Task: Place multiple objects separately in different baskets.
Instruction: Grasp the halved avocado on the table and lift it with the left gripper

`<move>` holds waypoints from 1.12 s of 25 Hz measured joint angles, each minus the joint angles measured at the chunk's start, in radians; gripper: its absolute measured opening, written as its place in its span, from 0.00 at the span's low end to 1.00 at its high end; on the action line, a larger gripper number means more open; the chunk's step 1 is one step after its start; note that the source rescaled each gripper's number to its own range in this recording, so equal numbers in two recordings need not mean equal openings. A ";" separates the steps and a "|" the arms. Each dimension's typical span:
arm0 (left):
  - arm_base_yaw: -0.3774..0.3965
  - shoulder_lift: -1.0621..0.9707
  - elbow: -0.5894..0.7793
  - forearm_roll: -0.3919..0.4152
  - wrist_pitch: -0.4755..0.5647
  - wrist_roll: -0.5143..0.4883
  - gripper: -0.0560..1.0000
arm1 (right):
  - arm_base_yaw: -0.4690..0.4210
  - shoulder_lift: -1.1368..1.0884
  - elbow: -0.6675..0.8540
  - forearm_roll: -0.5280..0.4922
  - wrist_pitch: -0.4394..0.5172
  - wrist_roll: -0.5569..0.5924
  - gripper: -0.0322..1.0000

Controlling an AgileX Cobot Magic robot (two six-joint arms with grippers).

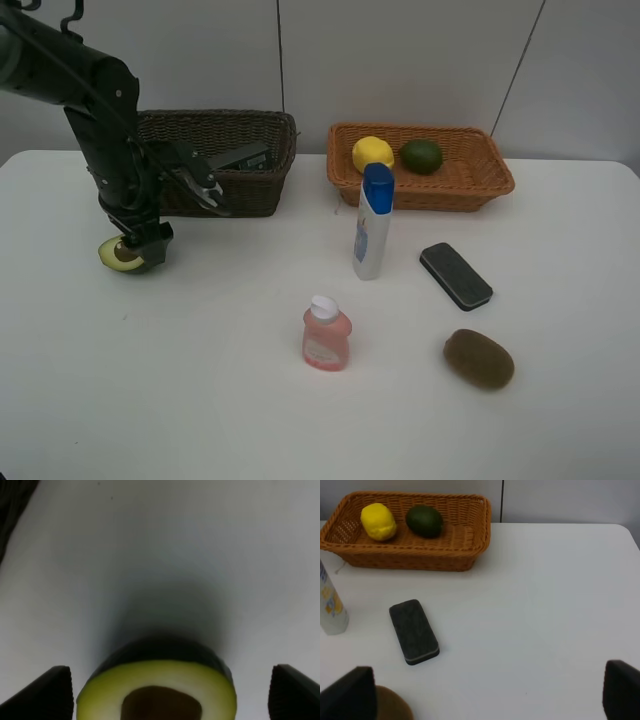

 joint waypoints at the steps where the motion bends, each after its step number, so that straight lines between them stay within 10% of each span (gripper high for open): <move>1: 0.005 0.003 0.000 0.000 -0.006 -0.001 0.99 | 0.000 0.000 0.000 0.000 0.000 0.000 1.00; 28: 0.084 0.110 -0.007 -0.065 -0.063 0.014 0.99 | 0.000 0.000 0.000 0.000 0.000 0.000 1.00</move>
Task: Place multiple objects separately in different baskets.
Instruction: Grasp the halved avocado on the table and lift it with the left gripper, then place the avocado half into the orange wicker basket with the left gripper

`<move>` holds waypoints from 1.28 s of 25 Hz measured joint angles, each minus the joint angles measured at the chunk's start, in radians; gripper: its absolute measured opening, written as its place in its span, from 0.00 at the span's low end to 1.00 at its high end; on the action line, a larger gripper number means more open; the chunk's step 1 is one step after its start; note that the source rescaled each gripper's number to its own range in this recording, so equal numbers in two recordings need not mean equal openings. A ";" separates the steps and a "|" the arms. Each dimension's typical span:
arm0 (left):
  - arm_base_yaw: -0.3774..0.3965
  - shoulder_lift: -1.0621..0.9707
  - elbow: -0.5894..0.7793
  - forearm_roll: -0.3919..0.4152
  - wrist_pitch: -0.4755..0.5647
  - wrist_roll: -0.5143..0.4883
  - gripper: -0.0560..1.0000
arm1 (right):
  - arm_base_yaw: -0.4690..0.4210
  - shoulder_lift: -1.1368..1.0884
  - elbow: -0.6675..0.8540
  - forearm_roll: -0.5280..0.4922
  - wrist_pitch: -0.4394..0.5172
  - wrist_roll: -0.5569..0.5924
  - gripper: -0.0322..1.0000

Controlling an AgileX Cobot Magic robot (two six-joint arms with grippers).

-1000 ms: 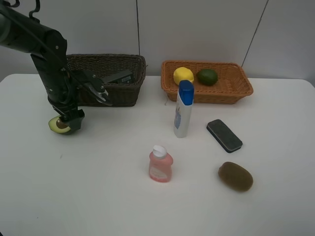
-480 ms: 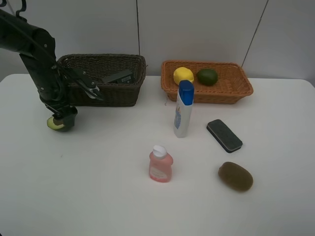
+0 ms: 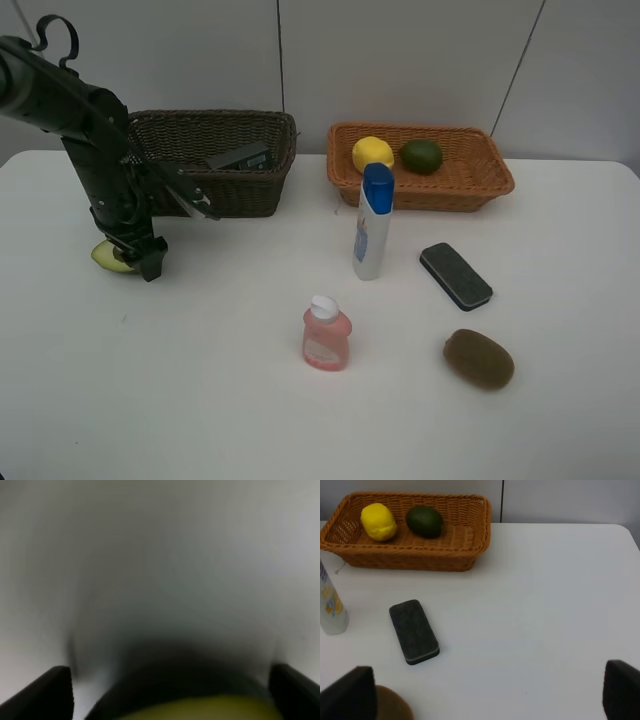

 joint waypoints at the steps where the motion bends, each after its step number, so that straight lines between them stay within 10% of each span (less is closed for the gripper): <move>1: 0.000 0.001 -0.001 0.000 0.002 -0.003 0.99 | 0.000 0.000 0.000 0.000 0.000 0.000 1.00; 6: 0.000 0.001 -0.002 0.002 0.017 -0.092 0.98 | 0.000 0.000 0.000 0.000 0.000 0.000 1.00; 10: -0.002 0.002 -0.002 0.009 0.044 -0.183 0.69 | 0.000 0.000 0.000 0.000 0.000 0.000 1.00; 22: -0.004 -0.102 -0.047 -0.090 0.198 -0.503 0.69 | 0.000 0.000 0.000 0.000 0.000 0.000 1.00; 32: -0.186 -0.170 -0.469 -0.285 0.141 -0.523 0.69 | 0.000 0.000 0.000 0.000 0.000 0.000 1.00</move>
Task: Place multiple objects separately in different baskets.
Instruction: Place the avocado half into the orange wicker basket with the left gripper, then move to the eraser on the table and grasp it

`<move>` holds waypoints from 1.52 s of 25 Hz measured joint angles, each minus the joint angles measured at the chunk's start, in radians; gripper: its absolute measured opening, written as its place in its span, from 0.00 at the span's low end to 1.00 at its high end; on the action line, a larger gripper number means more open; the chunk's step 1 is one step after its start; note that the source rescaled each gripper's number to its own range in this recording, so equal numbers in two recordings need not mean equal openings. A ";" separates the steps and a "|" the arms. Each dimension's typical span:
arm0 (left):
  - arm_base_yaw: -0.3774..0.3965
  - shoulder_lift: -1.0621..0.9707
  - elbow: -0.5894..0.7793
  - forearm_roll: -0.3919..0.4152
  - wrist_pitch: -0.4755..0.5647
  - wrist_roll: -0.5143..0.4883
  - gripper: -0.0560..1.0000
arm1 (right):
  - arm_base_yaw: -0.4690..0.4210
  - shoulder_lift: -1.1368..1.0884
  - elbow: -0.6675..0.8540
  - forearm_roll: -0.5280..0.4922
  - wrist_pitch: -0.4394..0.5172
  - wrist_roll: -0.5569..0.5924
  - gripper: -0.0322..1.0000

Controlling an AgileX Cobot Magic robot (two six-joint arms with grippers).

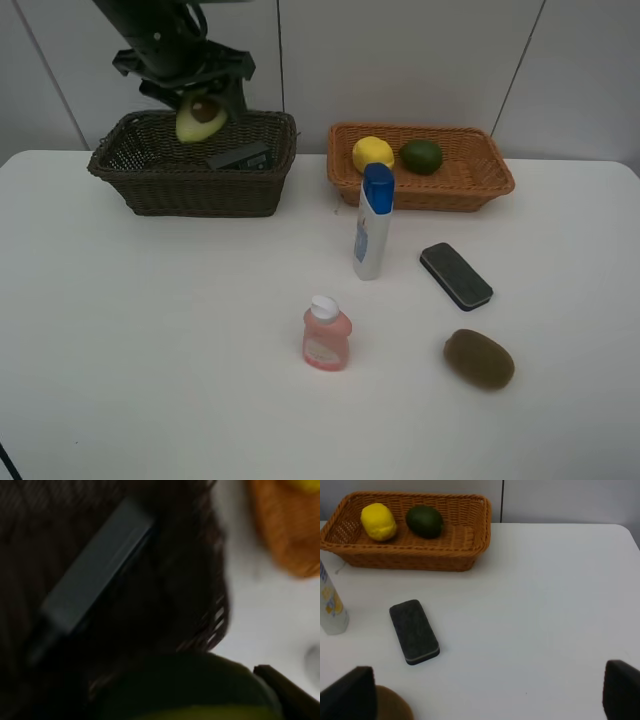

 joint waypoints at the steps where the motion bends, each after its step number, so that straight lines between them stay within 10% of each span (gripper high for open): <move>1: -0.028 0.030 -0.051 -0.003 -0.022 0.000 0.69 | 0.000 0.000 0.000 0.000 0.000 0.000 1.00; 9: -0.197 0.373 -0.425 -0.034 -0.265 -0.035 0.69 | 0.000 0.000 0.000 0.001 0.000 0.000 1.00; 18: -0.206 0.595 -0.507 -0.053 -0.546 -0.160 0.69 | 0.000 0.000 0.000 0.001 0.000 0.000 1.00; 24: -0.206 0.600 -0.512 -0.052 -0.585 -0.092 0.97 | 0.000 0.000 0.000 0.001 0.000 0.000 1.00; 32: -0.200 0.515 -0.542 -0.052 -0.463 -0.056 0.99 | 0.000 0.000 0.000 0.001 0.000 0.000 1.00; 38: -0.147 0.393 -0.619 -0.020 -0.044 -0.055 0.99 | 0.000 0.000 0.000 0.002 0.000 0.000 1.00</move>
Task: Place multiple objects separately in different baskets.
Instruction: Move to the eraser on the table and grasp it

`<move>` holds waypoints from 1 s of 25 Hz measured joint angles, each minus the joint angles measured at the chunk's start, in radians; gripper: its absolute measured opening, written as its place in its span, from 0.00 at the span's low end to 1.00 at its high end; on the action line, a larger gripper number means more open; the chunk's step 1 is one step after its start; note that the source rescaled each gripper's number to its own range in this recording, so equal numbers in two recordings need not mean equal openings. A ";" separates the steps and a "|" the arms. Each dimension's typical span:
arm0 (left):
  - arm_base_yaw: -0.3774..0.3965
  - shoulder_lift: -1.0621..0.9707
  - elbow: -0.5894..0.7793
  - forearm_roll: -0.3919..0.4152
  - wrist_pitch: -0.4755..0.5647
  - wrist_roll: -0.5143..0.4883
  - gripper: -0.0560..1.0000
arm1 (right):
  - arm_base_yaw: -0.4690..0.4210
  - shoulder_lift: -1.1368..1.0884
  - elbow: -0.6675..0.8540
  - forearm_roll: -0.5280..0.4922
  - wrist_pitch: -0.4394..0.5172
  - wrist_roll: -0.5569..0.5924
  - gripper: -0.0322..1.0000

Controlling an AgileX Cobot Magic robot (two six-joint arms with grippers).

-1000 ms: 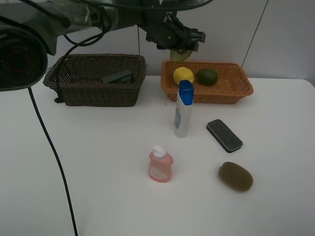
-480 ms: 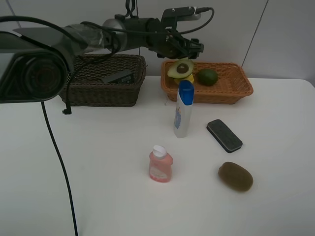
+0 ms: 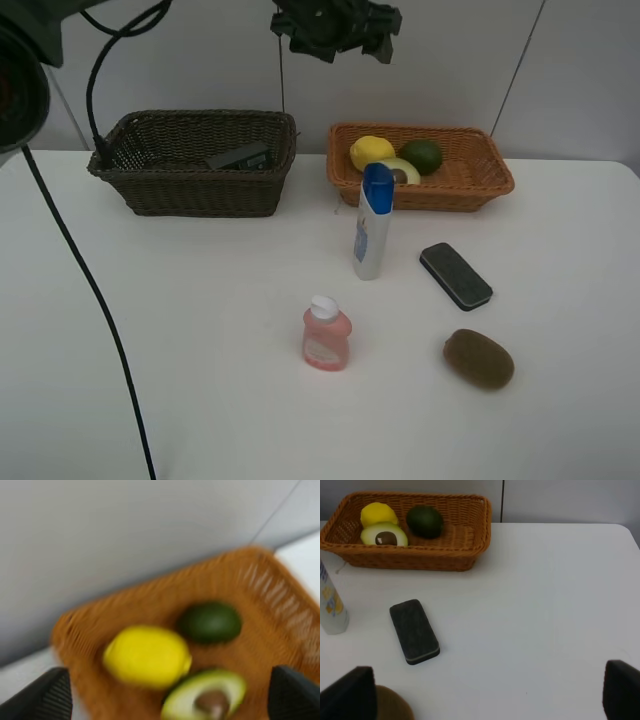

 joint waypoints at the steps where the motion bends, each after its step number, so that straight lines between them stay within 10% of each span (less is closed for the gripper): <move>1: 0.016 -0.011 -0.010 0.011 0.077 0.000 0.99 | 0.000 0.000 0.000 0.000 0.000 0.000 1.00; 6: 0.107 -0.044 -0.055 0.071 0.429 -0.009 0.99 | 0.000 0.000 0.000 0.000 0.000 0.000 1.00; 12: 0.247 -0.138 0.045 0.126 0.451 -0.094 0.99 | 0.000 0.000 0.000 0.001 0.000 0.000 1.00; 25: 0.452 -0.878 0.940 0.179 0.449 -0.113 0.99 | 0.000 0.000 0.000 0.001 0.000 0.000 1.00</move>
